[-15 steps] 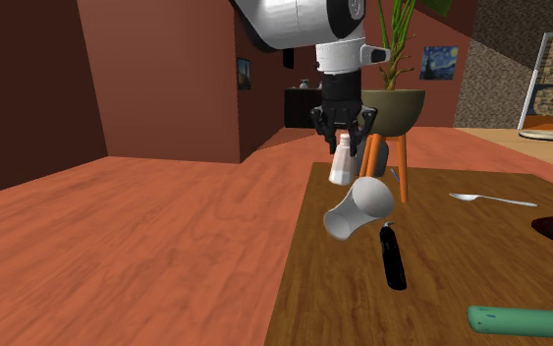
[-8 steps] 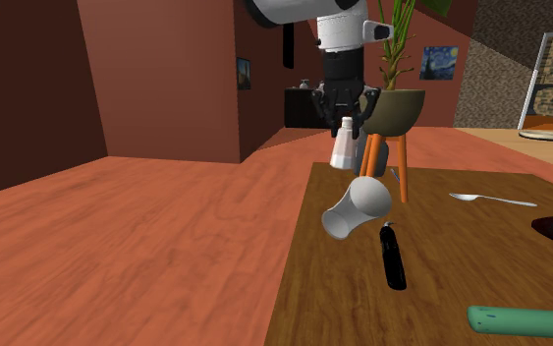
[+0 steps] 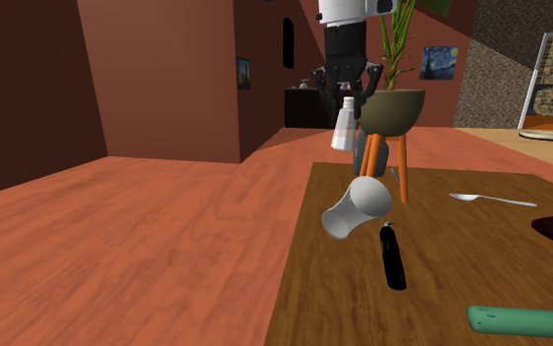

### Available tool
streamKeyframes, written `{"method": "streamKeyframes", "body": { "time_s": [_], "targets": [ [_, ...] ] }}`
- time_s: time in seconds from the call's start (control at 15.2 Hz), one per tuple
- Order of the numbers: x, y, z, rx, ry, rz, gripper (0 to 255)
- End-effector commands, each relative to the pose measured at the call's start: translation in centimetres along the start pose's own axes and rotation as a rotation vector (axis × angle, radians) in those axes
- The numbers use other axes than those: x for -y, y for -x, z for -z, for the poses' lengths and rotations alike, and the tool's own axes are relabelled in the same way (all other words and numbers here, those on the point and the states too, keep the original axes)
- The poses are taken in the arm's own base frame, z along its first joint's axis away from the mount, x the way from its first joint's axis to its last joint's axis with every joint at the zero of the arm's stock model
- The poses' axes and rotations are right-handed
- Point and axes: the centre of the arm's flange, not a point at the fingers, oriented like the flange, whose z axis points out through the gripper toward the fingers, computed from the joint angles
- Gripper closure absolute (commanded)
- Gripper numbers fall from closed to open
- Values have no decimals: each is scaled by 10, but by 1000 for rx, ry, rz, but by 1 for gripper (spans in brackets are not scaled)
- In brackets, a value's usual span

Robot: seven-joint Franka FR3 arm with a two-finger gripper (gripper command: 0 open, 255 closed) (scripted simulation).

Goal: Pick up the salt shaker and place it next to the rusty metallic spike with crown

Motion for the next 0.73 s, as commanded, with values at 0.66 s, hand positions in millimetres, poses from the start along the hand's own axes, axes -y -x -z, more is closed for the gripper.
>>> {"method": "streamKeyframes", "body": {
  "time_s": [0.66],
  "targets": [
    [-105,8,18,0,0,0,255]
  ]
}}
